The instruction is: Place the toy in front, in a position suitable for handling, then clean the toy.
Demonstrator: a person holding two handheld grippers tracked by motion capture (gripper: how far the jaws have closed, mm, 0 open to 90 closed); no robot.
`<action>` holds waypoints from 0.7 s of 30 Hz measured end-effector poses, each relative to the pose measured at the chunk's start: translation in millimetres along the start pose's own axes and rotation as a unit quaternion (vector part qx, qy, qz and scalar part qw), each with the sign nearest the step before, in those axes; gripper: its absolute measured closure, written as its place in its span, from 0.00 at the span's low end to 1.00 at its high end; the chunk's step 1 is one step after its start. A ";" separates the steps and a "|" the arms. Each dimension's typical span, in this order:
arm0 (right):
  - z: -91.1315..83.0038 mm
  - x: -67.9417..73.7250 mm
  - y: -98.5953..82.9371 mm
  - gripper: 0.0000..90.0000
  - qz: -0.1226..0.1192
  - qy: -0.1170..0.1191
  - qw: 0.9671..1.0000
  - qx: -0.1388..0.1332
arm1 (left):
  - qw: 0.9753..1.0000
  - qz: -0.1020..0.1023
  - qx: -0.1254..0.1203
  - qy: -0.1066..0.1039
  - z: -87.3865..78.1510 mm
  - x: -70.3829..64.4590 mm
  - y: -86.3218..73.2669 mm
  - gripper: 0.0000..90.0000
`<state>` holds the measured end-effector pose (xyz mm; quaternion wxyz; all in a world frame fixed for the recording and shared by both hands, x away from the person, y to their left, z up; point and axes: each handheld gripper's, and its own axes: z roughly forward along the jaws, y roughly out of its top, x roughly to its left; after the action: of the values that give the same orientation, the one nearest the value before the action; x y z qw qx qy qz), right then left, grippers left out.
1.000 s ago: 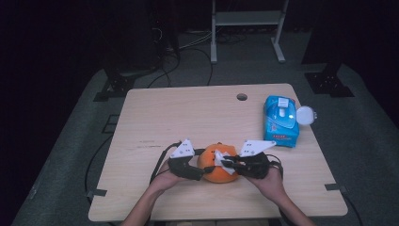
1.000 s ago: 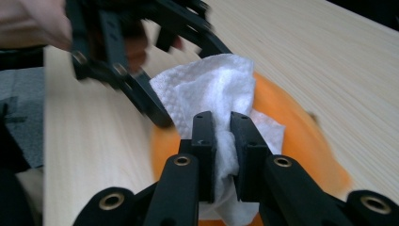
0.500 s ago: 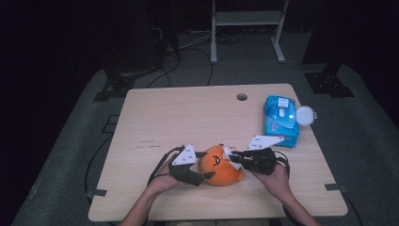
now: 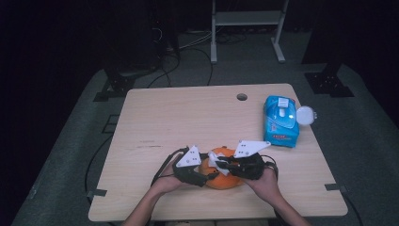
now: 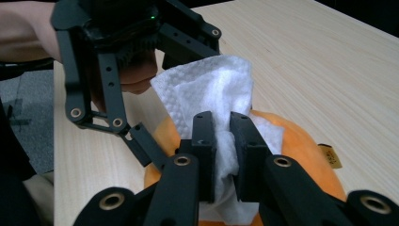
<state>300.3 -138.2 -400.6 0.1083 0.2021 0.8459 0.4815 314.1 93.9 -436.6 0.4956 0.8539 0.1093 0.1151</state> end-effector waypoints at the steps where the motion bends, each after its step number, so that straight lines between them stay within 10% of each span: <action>1: 0.0 0.0 0.0 0.89 0.000 0.000 1.000 0.000 | 1.000 0.000 0.000 0.000 0.0 0.0 0.0 0.35; 21: -0.9 -4.3 -2.0 0.89 -0.010 -0.009 1.000 0.007 | 1.000 -0.028 -0.008 0.000 -4.4 3.7 -11.4 0.33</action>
<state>303.4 -141.8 -401.9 0.1190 0.1991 0.8504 0.4723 315.5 104.1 -444.1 0.5058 0.8464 0.1319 0.1019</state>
